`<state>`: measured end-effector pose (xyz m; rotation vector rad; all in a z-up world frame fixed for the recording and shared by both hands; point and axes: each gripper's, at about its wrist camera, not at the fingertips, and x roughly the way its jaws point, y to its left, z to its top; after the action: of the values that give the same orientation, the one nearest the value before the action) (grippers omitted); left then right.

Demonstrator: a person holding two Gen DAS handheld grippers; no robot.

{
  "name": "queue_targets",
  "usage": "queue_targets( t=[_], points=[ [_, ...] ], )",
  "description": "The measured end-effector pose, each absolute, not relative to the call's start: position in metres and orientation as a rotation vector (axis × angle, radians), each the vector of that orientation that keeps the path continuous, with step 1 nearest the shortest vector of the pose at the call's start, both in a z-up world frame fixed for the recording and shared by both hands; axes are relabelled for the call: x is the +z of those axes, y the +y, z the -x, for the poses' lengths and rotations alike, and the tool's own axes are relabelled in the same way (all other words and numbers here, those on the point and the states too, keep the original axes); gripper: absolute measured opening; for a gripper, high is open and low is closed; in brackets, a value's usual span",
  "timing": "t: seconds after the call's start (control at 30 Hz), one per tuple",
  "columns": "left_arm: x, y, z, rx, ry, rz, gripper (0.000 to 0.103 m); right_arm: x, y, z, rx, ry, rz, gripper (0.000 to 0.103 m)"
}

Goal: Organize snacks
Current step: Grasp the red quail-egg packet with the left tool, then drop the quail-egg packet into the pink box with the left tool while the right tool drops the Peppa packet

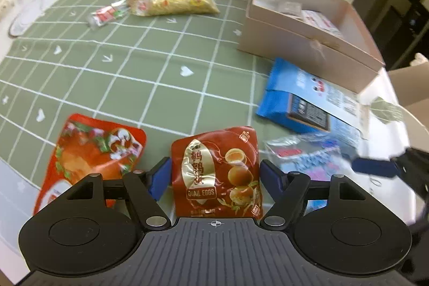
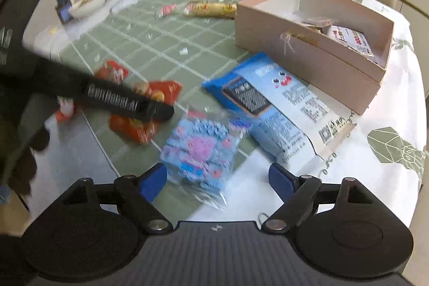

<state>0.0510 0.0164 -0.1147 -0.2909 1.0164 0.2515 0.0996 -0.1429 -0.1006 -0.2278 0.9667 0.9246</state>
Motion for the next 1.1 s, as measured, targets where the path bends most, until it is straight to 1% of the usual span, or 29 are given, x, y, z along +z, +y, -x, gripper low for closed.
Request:
queue_targets(
  t=[0.1, 0.23, 0.3, 0.33, 0.4, 0.47, 0.7, 0.93, 1.03, 1.1],
  points=[
    [-0.114, 0.013, -0.044, 0.219, 1.019, 0.293, 0.076, -0.095, -0.133, -0.1, 0.918, 0.963, 0.217, 0.084],
    [-0.113, 0.017, -0.032, 0.182, 1.023, 0.339, 0.076, -0.101, -0.115, -0.093, 0.893, 0.974, 0.278, 0.082],
    [-0.113, 0.019, -0.025, 0.171, 1.026, 0.353, 0.076, -0.104, -0.109, -0.09, 0.892, 0.98, 0.303, 0.073],
    [-0.113, 0.021, -0.022, 0.163, 1.027, 0.36, 0.076, -0.105, -0.107, -0.088, 0.887, 0.977, 0.313, 0.072],
    [-0.111, 0.025, -0.015, 0.151, 1.028, 0.387, 0.076, -0.103, -0.104, -0.084, 0.891, 0.964, 0.346, 0.066],
    [-0.108, 0.026, -0.012, 0.139, 1.032, 0.377, 0.076, -0.098, -0.105, -0.083, 0.883, 0.966, 0.354, 0.063],
    [-0.097, 0.018, -0.018, 0.057, 1.052, 0.29, 0.076, -0.077, -0.127, -0.085, 0.862, 0.975, 0.356, 0.062],
    [-0.107, 0.003, -0.03, -0.051, 1.112, 0.194, 0.076, -0.062, -0.143, -0.097, 0.836, 1.002, 0.322, 0.062],
    [-0.102, 0.004, -0.04, -0.099, 1.101, 0.21, 0.076, -0.05, -0.142, -0.103, 0.828, 0.99, 0.301, 0.062],
    [-0.087, 0.01, -0.054, -0.131, 1.06, 0.236, 0.076, -0.033, -0.142, -0.116, 0.824, 0.962, 0.267, 0.062]
  ],
)
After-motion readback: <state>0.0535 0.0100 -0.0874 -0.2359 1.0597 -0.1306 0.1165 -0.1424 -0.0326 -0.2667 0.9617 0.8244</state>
